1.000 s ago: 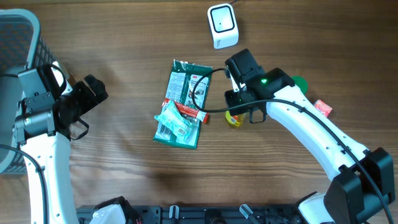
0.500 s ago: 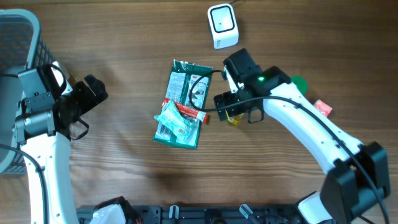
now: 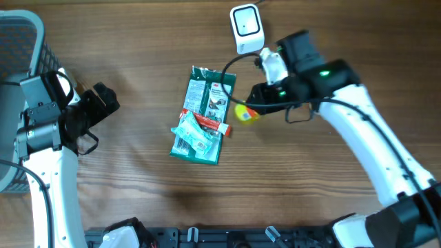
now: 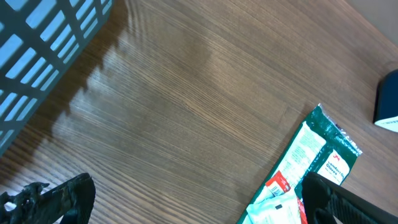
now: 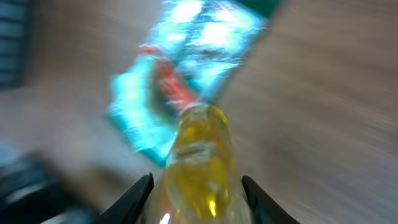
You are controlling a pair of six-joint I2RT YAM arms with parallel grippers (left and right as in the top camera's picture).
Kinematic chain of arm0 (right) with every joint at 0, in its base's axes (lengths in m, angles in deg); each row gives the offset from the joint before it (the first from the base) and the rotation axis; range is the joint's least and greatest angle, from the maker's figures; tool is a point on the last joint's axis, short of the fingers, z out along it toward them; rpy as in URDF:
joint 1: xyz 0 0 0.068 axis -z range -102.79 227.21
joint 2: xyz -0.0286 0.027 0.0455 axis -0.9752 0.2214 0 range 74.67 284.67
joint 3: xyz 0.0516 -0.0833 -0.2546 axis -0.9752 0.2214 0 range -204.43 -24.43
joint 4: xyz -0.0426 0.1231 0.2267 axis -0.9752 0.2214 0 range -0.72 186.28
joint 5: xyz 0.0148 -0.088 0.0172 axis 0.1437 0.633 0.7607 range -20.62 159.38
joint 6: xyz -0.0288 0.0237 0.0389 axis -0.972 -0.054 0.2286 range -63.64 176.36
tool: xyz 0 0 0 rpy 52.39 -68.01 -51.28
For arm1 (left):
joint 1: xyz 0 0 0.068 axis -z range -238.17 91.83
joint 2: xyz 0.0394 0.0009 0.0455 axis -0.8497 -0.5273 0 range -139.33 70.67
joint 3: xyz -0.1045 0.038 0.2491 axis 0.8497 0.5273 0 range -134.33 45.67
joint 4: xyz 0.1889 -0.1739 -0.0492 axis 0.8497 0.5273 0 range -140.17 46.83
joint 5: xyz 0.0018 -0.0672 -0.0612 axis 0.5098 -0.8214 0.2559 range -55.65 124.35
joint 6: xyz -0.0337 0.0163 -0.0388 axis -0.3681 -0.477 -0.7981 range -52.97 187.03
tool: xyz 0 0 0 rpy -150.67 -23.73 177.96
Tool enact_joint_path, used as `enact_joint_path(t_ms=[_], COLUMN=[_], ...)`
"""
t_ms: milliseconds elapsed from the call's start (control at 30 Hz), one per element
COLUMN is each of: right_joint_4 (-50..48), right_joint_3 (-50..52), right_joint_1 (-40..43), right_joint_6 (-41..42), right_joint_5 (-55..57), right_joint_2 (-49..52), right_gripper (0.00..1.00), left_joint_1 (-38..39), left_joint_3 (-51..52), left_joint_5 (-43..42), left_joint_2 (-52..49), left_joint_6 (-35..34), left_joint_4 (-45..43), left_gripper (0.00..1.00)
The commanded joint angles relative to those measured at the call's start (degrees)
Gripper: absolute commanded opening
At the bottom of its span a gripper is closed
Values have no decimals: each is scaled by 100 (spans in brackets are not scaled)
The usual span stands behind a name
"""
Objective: Scan the item barcode
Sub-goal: 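Lift the yellow bottle and hold it before the scanner window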
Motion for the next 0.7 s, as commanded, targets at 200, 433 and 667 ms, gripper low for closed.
enact_joint_path(t_ms=[200,433,667], right_joint_4=[647,385,-66], right_joint_3=[-109,-109,-118], right_joint_1=[796,798,798], right_joint_6=[-1255,-855,-332], right_joint_5=[-5333,-1027,-184], right_joint_2=[-83,-83,-83], right_gripper=[14,13,10], left_joint_1=[15,15,15], left_joint_3=[-4,-4,-4], left_joint_5=[-68,-68,-68], left_joint_2=[2,2,2], left_joint_6=[118,118,118], left_joint_4=[-15,-15,-15], left_gripper=[100,100,100])
